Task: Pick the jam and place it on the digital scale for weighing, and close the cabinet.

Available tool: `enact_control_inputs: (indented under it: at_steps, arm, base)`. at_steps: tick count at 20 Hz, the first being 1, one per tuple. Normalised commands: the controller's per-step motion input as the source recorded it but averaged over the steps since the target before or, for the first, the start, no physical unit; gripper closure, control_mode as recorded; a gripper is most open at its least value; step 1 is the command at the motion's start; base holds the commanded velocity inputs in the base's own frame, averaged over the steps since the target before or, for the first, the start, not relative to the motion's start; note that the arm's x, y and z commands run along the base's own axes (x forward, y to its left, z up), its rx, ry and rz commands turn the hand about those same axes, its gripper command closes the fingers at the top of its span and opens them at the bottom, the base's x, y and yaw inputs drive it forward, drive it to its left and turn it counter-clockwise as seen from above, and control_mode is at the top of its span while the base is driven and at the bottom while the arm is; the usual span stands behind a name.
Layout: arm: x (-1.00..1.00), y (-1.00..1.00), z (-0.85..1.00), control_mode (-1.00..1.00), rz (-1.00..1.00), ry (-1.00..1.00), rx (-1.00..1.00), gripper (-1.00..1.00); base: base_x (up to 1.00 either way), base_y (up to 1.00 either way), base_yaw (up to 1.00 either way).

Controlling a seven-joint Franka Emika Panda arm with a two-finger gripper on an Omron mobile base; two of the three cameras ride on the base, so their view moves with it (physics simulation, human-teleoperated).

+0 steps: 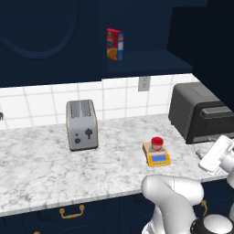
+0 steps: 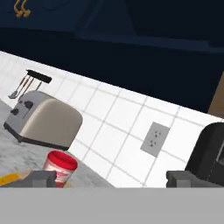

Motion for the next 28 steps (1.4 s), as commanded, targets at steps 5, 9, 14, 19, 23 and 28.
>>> enact_control_inputs:
  at_steps: [5,9,14,19,23,28]
  arm:
    - [-0.15,-0.64,0.54,-1.0,-0.02,-0.41,-0.07,-1.0]
    - [0.0,-0.46,0.57,-1.0,0.0,-0.34,-0.08,-1.0]
    - [0.0,-0.75,0.33,-1.0,0.0,-0.14,-0.06,-1.0]
    - [0.36,-0.39,0.53,-1.0,0.0,-0.11,-0.01,-1.0]
    - [0.15,0.0,0.74,-1.0,0.05,-0.31,0.0,-1.0]
    - [-0.05,0.38,0.61,-1.0,0.15,-0.2,0.05,-1.0]
  base:
    - [0.0,0.0,0.0]
    - [0.0,0.0,0.0]
    - [0.0,0.0,0.0]
    - [0.0,0.0,0.0]
    - [0.0,0.0,0.0]
    - [0.0,0.0,0.0]
